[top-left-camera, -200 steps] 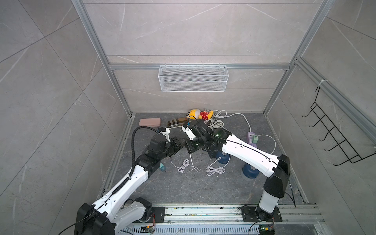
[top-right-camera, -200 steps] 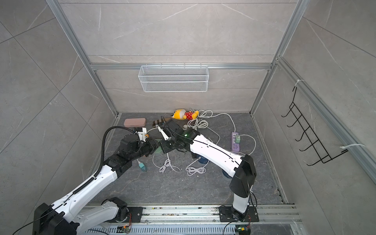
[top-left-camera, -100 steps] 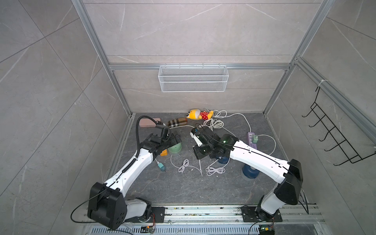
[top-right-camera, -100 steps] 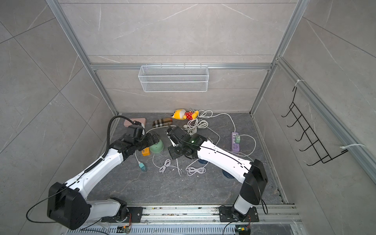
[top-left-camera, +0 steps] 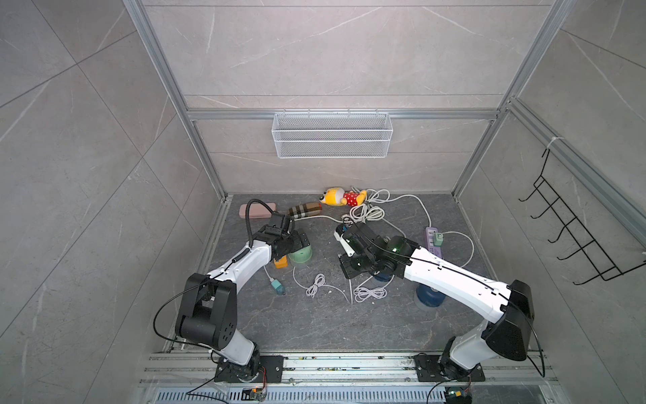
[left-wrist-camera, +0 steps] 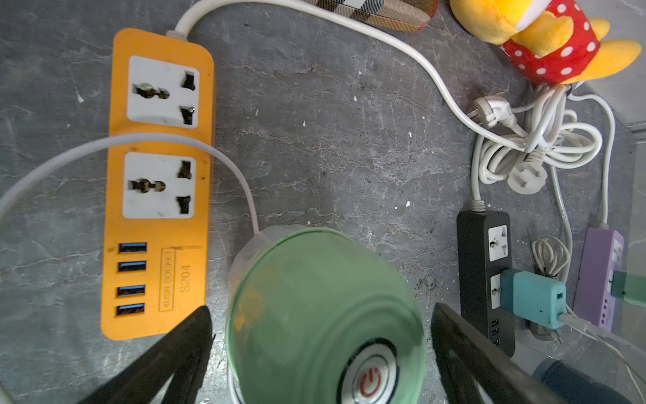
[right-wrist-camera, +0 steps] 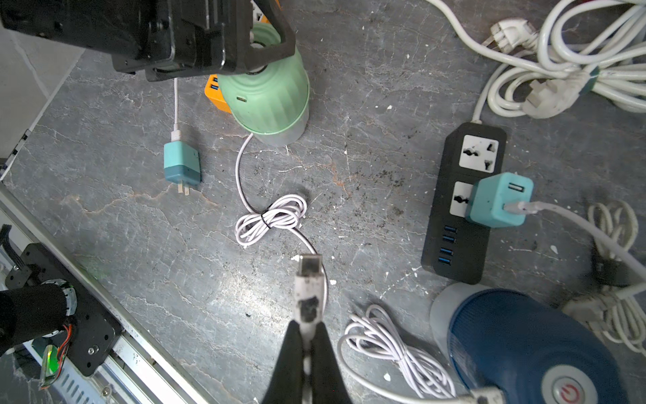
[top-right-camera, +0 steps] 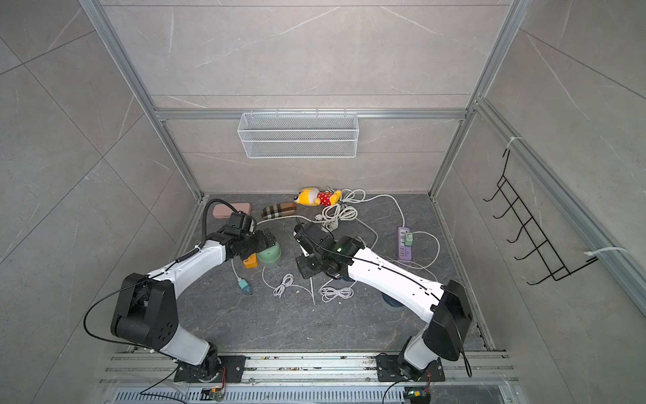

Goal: Charge the cordless meat grinders
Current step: Move the cordless meat grinder to the center of the board.

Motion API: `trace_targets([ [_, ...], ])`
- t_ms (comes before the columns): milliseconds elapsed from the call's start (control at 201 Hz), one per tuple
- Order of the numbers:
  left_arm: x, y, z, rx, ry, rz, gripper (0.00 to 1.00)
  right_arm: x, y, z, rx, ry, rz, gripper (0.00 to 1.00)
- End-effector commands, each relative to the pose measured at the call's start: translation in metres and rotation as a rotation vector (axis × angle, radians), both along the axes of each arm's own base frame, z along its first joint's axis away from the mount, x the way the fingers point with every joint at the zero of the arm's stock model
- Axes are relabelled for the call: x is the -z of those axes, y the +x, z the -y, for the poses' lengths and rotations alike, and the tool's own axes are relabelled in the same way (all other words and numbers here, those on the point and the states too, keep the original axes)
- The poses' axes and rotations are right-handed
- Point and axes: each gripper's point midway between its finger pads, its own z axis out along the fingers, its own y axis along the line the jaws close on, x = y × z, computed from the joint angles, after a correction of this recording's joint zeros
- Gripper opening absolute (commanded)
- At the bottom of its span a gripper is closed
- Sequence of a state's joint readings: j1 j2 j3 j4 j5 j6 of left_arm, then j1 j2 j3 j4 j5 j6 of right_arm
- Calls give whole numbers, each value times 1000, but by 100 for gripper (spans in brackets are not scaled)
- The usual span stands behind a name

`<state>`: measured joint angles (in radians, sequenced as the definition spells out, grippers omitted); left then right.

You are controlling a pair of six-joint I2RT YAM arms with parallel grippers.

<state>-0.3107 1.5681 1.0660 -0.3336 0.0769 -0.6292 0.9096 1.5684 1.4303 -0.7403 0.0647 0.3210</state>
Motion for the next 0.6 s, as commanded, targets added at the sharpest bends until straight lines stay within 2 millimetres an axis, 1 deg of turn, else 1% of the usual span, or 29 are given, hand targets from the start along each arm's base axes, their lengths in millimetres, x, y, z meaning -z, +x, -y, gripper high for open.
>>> trace_targets([
  [0,-4,6,12,36,-44,9,98,-7,2,3,19,18,21,0],
  [184,10,-3,17,27,-97,-31,98,-5,2,2,20,17,21,0],
  [289,14,-8,22,27,-131,-44,98,-4,2,3,20,14,20,0],
  [388,17,-12,27,26,-165,-57,98,-3,3,5,25,9,22,0],
  [593,15,-24,38,31,-219,-65,99,-3,4,4,26,7,25,0],
])
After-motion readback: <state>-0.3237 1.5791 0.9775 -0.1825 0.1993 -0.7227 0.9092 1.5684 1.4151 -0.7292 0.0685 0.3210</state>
